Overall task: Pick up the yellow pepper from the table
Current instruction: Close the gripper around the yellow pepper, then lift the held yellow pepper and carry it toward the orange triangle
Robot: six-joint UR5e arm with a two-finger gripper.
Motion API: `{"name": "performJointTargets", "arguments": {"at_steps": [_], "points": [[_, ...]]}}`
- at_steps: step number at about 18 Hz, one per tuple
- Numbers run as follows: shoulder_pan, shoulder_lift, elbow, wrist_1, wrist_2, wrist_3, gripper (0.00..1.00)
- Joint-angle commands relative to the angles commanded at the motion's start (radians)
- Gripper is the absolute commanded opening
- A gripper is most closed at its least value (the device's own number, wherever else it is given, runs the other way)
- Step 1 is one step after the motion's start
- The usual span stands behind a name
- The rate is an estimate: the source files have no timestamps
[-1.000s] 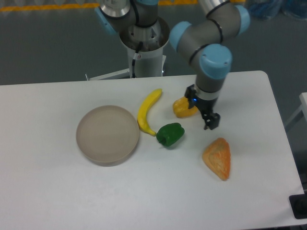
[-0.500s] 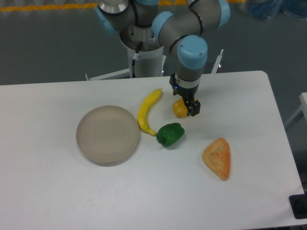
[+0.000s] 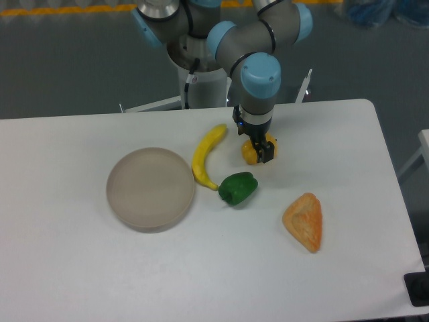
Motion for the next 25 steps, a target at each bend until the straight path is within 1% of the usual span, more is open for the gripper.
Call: {"name": "performJointTargets", "arguments": {"at_steps": [3,6,9,10,11,12,14,15,16,19,21,23,25], "points": [[0.002,-0.008,-0.009,0.009,0.029,0.000,1.00],[0.003,-0.015,-0.028,0.037,0.031,0.000,1.00],[0.011,-0.017,-0.029,0.038,0.031,0.002,1.00],[0.015,-0.017,-0.029,0.037,0.031,0.003,0.99],[0.015,-0.017,-0.029,0.038,0.031,0.003,0.90],[0.015,-0.017,-0.029,0.038,0.031,0.002,0.66],[0.017,-0.021,-0.020,0.038,0.034,0.002,0.46],[0.024,-0.023,-0.012,0.037,0.034,0.000,0.41],[0.028,-0.023,-0.005,0.037,0.035,0.002,0.39],[0.037,-0.028,0.061,0.011,0.038,0.003,0.39],[0.035,-0.031,0.122,-0.047,0.037,-0.011,0.39],[0.035,-0.052,0.191,-0.107,0.035,-0.017,0.39],[0.034,-0.072,0.241,-0.136,0.026,-0.047,0.39]]}}
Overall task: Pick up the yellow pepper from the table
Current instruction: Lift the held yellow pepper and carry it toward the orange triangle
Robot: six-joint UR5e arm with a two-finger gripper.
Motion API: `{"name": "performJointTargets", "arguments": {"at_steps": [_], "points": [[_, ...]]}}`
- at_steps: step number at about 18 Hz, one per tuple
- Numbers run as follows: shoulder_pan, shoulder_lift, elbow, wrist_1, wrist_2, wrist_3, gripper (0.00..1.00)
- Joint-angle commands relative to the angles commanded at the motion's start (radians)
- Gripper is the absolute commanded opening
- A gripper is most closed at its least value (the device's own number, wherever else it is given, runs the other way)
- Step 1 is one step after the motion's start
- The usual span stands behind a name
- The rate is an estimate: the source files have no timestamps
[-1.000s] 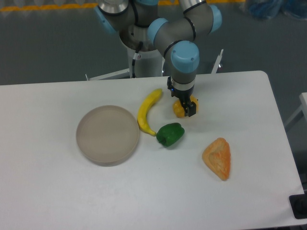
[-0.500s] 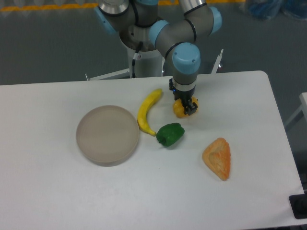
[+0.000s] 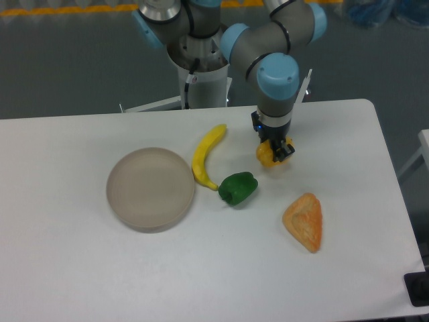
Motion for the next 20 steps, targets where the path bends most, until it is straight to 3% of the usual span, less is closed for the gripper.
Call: {"name": "performJointTargets", "arguments": {"at_steps": [5,12,20], "points": [[-0.028,-0.078,0.225,-0.155,-0.050,-0.126,0.39],[-0.032,-0.169,0.432,-0.228,-0.104,-0.192,0.39],[-0.055,-0.195,0.447,-0.229,-0.104,-0.169,0.39]]}}
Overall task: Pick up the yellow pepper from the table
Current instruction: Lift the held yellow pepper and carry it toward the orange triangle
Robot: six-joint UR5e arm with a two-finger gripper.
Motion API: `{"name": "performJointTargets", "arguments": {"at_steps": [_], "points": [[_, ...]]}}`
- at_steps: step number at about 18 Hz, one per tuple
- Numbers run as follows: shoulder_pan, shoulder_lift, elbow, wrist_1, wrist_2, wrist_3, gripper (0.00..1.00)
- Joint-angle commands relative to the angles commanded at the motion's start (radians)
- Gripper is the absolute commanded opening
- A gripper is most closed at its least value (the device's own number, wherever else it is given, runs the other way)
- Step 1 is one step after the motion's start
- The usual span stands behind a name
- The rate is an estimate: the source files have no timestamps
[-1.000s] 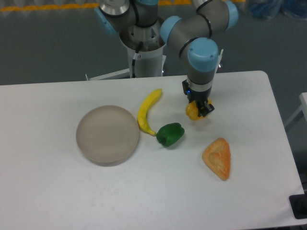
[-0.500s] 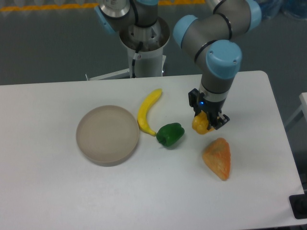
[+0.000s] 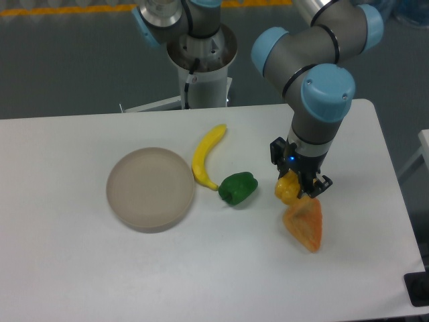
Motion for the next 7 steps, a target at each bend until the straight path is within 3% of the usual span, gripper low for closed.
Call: {"name": "performJointTargets", "arguments": {"at_steps": [7], "points": [[0.000,0.000,-0.009,0.006,0.008,0.003,0.40]]}}
